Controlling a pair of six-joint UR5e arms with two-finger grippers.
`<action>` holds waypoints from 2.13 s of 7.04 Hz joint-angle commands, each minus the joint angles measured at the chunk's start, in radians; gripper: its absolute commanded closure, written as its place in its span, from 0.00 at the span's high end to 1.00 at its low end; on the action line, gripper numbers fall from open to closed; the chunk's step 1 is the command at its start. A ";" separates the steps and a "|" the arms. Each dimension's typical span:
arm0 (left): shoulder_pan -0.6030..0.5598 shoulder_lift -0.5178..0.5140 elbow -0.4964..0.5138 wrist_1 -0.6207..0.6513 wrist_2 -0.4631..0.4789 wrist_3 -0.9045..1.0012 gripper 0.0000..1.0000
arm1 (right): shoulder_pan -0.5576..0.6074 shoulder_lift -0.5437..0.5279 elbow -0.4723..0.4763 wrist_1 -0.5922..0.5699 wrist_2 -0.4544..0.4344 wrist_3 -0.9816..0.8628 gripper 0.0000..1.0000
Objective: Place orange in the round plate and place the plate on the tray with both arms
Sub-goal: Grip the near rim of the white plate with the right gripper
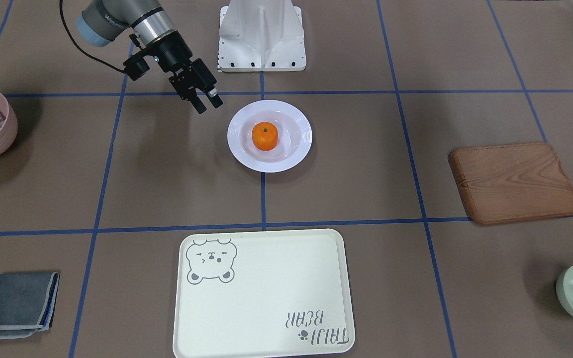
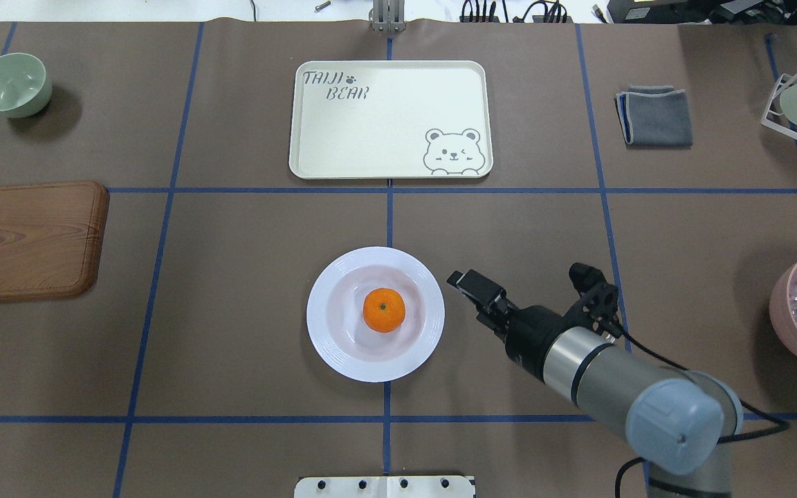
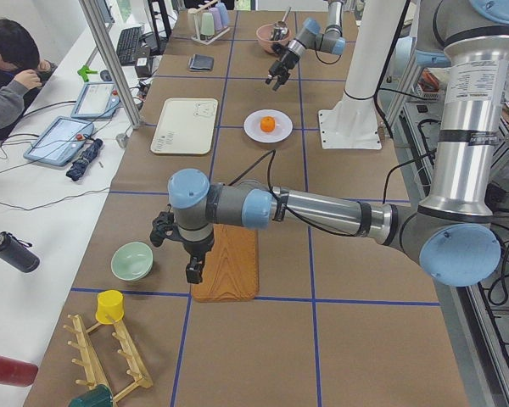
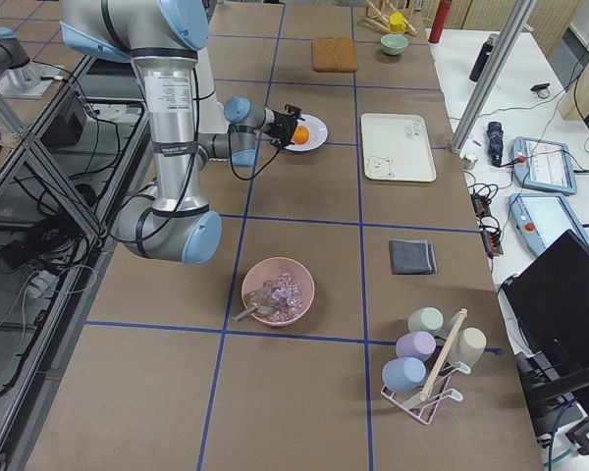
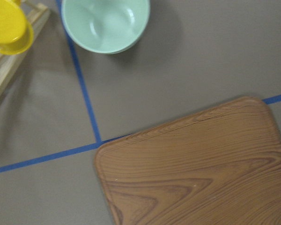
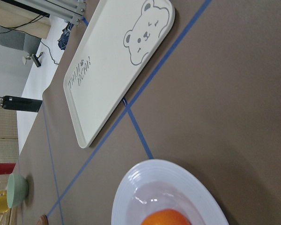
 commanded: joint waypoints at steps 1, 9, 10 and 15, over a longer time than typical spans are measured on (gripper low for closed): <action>-0.064 0.058 0.017 -0.003 -0.017 0.060 0.99 | -0.117 0.051 -0.099 0.001 -0.118 0.071 0.94; -0.069 0.072 0.015 -0.003 -0.019 0.060 0.99 | -0.119 0.170 -0.203 -0.102 -0.148 0.157 0.53; -0.069 0.074 0.015 -0.003 -0.019 0.060 0.99 | -0.113 0.202 -0.248 -0.100 -0.146 0.160 0.52; -0.067 0.074 0.015 -0.003 -0.019 0.060 0.99 | -0.085 0.227 -0.295 -0.099 -0.143 0.160 0.23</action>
